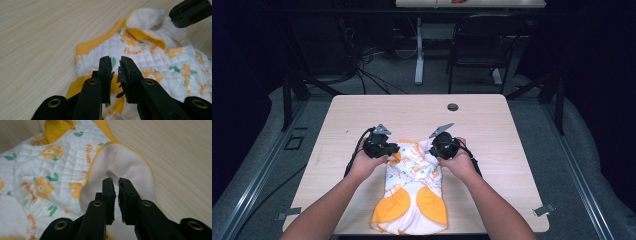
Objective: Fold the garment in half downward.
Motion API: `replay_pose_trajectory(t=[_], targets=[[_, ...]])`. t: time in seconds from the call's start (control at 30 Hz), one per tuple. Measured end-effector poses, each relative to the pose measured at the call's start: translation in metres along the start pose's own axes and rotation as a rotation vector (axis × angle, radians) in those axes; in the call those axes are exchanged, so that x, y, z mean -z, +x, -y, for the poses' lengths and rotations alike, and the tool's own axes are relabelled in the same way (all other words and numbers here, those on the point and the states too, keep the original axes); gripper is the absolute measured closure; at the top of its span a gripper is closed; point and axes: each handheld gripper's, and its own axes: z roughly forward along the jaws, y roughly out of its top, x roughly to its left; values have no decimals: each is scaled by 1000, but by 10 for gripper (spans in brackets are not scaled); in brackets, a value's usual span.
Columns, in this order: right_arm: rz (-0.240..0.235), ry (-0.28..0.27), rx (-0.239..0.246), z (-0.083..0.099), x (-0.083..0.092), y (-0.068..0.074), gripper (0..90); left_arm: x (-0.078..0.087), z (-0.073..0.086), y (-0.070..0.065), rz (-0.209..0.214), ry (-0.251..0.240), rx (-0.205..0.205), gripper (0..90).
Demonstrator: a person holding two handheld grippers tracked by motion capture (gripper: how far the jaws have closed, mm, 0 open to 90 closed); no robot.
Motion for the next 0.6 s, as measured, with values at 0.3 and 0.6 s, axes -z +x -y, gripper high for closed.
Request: replay_pose_trajectory(t=[0.3,0.6], targets=[[62,2,-39,0,-17,-15,840,-21,5,10,-56,35,12,758],[69,-9,-103,-6,-26,-31,745,-28,1,22,-102,30,18,693]])
